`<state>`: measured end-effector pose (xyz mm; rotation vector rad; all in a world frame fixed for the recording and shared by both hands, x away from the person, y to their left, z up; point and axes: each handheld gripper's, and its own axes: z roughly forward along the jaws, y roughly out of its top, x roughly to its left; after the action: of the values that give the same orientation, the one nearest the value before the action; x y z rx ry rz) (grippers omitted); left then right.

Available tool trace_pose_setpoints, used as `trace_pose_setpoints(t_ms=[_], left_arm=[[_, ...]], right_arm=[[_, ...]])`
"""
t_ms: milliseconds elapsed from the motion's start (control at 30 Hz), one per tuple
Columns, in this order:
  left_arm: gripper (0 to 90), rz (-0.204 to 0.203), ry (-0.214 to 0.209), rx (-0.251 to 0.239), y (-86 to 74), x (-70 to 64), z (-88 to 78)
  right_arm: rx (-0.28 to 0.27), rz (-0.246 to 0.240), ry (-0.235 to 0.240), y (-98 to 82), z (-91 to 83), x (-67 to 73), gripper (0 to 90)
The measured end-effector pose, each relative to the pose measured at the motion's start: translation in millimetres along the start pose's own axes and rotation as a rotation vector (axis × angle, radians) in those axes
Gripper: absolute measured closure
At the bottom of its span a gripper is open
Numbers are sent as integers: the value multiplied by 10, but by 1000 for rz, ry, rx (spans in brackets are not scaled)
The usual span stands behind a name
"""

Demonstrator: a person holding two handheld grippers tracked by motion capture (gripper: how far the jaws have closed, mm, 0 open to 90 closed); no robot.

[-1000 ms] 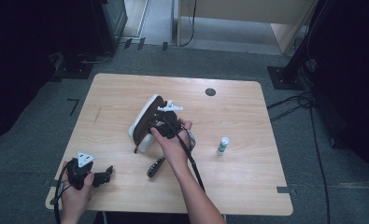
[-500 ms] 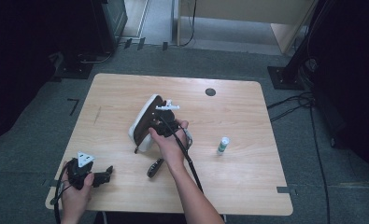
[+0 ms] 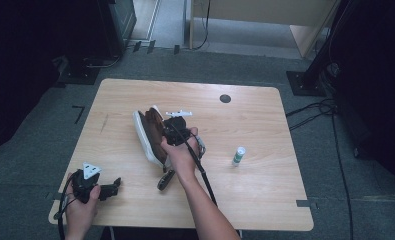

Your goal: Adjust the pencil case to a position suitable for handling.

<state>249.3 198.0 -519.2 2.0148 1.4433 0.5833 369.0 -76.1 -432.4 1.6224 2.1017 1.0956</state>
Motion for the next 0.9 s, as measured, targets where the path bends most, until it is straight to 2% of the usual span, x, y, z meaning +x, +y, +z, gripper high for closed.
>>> trace_pose_setpoints(t_ms=[67, 200, 233, 467, 600, 767, 800, 867, 900], left_arm=[[0, 0, 0, 0, 0, 0, 0], [0, 0, 0, 0, 0, 0, 0], [0, 0, 0, 0, 0, 0, 0], [0, -2, 2, -2, -1, -2, 1], [0, 0, 2, -2, -1, -1, 1], [0, -1, 2, -2, -1, -2, 2], [0, 0, 1, -2, -1, -1, 2], [0, 0, 1, -2, -1, -1, 2], [0, -1, 2, -2, -1, -1, 2]], right_arm=[[-16, -23, 0, 28, -48, 20, 858], [-30, -31, 12, 71, -114, -16, 860], [-35, -16, 36, 99, -160, -55, 861], [-65, 2, 57, 193, -346, -172, 861], [-86, 9, 52, 283, -510, -329, 861], [-100, 26, 10, 333, -634, -592, 861], [-100, 48, -3, 323, -651, -702, 860], [-101, 57, -5, 315, -653, -741, 861], [-97, 76, -14, 279, -649, -855, 860]])
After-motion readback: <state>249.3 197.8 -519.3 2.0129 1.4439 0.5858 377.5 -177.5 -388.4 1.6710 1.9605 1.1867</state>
